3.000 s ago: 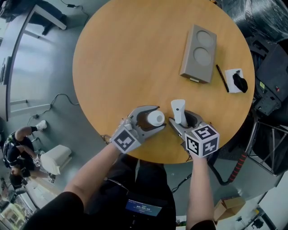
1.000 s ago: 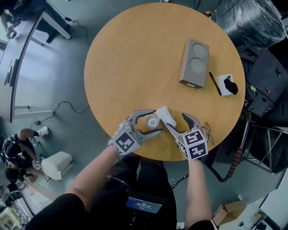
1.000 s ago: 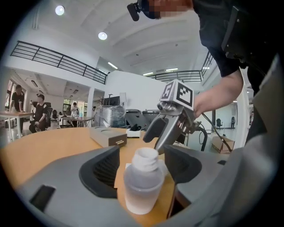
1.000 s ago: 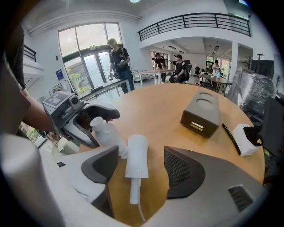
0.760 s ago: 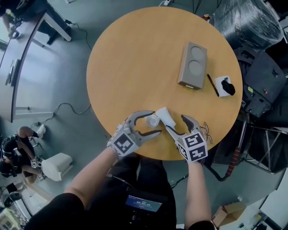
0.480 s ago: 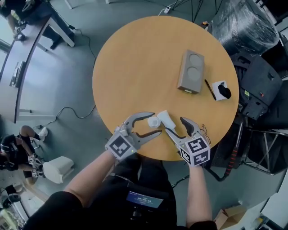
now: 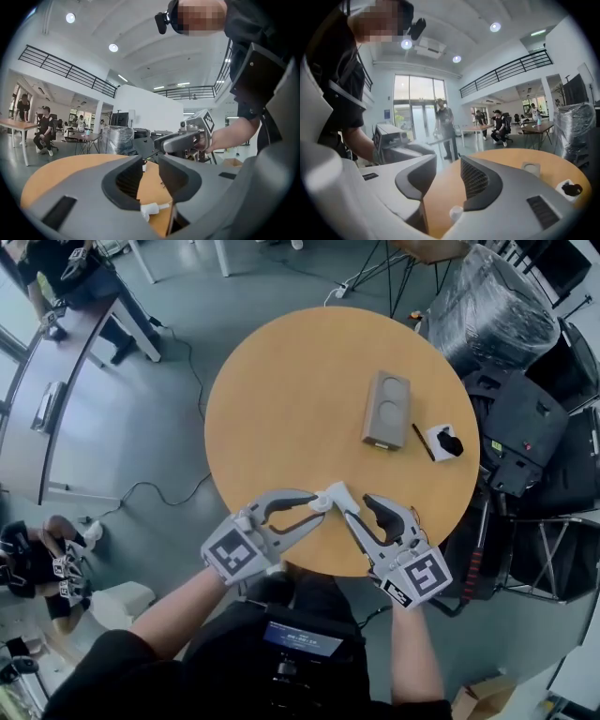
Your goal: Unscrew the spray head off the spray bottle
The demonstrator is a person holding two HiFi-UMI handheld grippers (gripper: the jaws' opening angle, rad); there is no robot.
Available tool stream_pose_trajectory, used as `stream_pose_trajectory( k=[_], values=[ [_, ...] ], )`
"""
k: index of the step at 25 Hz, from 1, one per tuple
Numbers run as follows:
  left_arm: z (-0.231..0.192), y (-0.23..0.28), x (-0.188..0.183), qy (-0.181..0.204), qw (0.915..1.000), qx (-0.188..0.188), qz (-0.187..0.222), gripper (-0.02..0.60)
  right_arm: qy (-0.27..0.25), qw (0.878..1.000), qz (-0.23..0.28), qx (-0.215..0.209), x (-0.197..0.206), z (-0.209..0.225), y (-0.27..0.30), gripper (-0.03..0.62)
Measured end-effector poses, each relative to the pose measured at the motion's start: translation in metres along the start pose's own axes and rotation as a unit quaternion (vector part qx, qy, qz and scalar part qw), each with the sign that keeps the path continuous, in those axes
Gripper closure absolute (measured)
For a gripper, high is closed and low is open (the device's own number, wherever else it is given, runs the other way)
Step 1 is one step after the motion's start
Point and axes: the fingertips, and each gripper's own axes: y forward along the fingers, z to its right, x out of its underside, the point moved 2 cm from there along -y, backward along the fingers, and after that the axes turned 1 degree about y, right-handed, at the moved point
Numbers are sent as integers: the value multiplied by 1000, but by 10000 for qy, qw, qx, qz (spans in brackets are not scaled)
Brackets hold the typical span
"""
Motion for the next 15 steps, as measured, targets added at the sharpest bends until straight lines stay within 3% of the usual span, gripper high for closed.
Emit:
stream_pose_trajectory(
  k=[5, 8, 15],
  values=[
    [27, -17, -52, -117, 9995, 167, 258, 503, -289, 9980, 541, -152, -51, -37, -32, 582],
    [33, -23, -76, -173, 9989, 231, 381, 558, -462, 9963, 658, -312, -74, -52, -44, 583],
    [50, -39, -106, -168, 9988, 260, 390, 559, -303, 9940, 933, -486, -106, -69, -72, 585]
  ],
)
